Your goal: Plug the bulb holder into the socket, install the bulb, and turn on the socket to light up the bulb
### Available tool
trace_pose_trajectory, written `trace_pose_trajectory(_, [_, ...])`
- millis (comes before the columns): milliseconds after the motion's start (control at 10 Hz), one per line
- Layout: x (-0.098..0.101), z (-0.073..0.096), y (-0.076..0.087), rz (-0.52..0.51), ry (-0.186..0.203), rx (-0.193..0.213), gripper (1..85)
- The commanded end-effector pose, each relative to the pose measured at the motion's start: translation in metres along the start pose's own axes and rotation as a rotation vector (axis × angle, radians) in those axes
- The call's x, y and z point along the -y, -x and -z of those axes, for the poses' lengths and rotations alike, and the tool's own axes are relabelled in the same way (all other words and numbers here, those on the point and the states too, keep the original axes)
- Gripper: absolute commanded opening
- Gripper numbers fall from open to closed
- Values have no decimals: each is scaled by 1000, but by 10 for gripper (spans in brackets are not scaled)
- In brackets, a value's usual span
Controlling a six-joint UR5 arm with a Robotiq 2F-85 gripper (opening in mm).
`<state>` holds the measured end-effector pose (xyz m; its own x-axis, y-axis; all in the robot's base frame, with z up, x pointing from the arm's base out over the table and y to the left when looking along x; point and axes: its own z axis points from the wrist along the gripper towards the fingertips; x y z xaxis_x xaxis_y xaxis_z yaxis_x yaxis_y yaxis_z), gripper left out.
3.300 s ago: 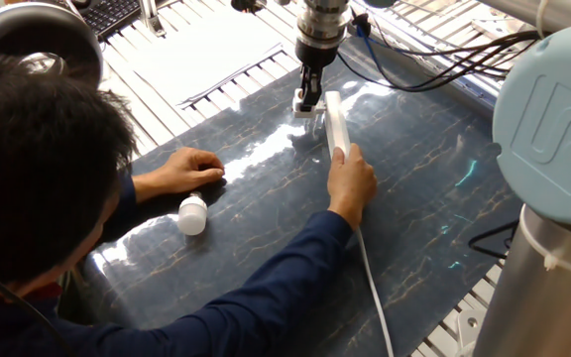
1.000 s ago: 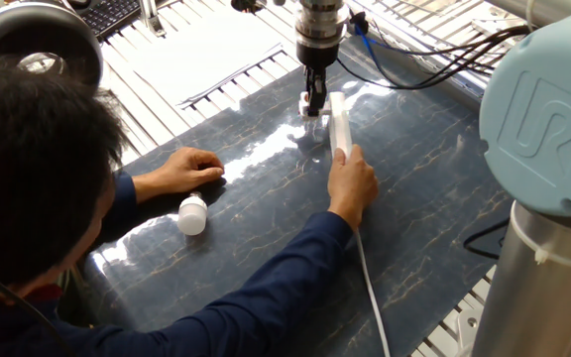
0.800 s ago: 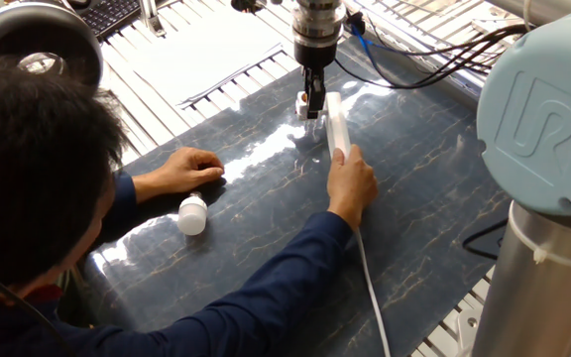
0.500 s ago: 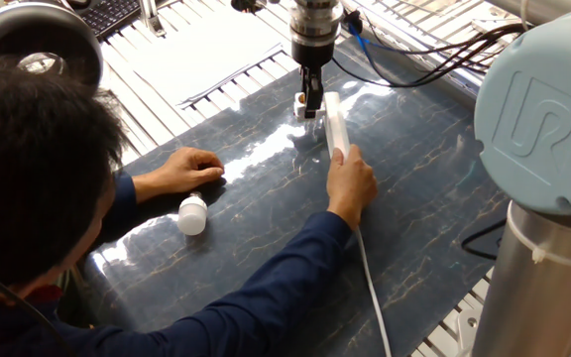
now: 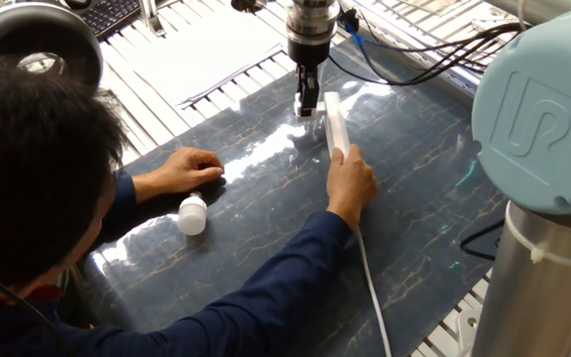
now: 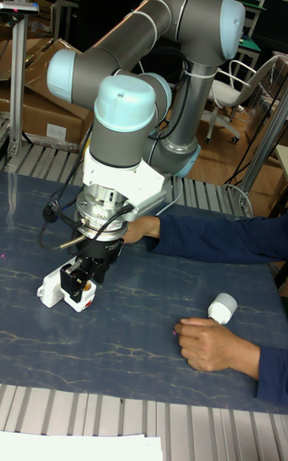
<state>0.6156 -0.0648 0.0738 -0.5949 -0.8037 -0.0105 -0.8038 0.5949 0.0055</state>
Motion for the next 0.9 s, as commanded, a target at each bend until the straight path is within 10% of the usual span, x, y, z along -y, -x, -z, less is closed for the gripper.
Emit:
trace_pose_trajectory(0, [8, 11, 15, -52, -16, -5, 560])
trace_pose_trajectory(800, [2, 31, 71, -322, -3, -6, 93])
